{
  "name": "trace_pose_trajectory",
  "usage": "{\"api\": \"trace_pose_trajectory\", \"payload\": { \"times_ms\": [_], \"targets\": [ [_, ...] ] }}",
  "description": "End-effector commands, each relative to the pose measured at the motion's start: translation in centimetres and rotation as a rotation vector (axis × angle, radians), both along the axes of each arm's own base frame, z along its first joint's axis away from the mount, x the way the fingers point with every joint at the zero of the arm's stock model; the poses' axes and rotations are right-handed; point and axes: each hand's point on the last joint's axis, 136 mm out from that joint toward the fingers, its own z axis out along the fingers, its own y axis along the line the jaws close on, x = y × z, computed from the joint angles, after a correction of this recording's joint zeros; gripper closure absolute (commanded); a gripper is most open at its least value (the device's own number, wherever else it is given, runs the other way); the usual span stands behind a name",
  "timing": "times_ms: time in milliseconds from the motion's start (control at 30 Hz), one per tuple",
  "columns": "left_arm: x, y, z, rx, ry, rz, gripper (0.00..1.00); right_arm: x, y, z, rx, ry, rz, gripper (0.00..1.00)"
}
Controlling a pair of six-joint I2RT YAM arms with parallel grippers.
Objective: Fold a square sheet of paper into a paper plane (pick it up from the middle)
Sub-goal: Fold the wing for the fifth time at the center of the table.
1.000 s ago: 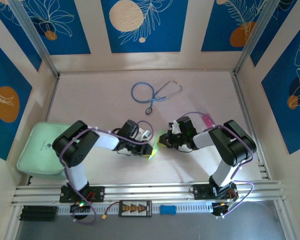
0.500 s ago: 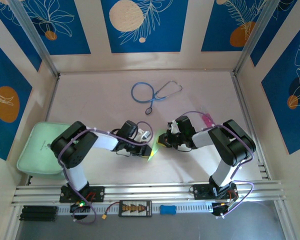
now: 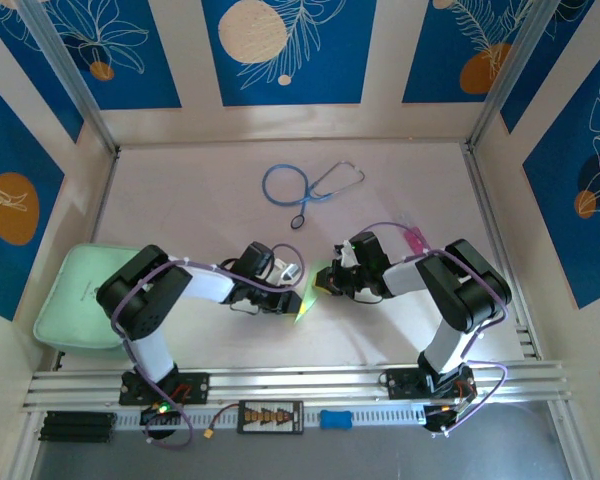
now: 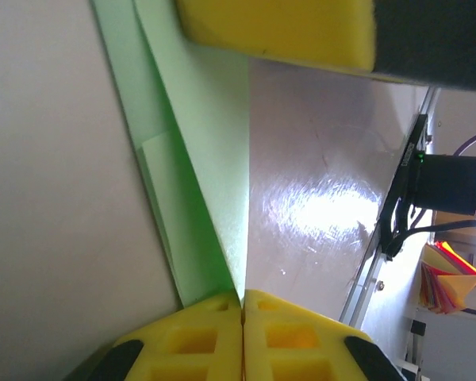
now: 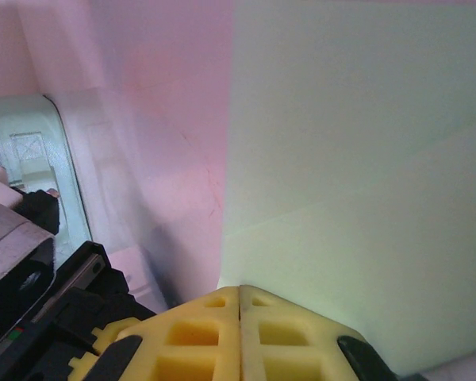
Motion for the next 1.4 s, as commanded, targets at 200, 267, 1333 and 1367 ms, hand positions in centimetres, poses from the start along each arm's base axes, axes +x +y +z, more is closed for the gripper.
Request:
{"api": "trace_pose_trajectory", "payload": {
  "times_ms": [200,267,1333,1367],
  "targets": [
    [-3.2,1.3,-0.9,0.057,0.091,-0.073,1.00,-1.8,-2.7,-4.6,-0.185,0.126,-0.064,0.92],
    [-3.7,1.5,-1.5,0.089,0.107,-0.085,1.00,-1.8,-2.9,-4.7,-0.198,0.130,-0.067,0.92],
    [-7.2,4.0,-2.8,0.219,0.160,-0.097,1.00,-2.2,-3.0,-5.5,-0.262,0.162,-0.068,0.93],
    [-7.3,3.9,-2.8,0.217,0.162,-0.100,1.00,-2.2,-3.0,-5.5,-0.263,0.163,-0.068,0.93]
  ]
}}
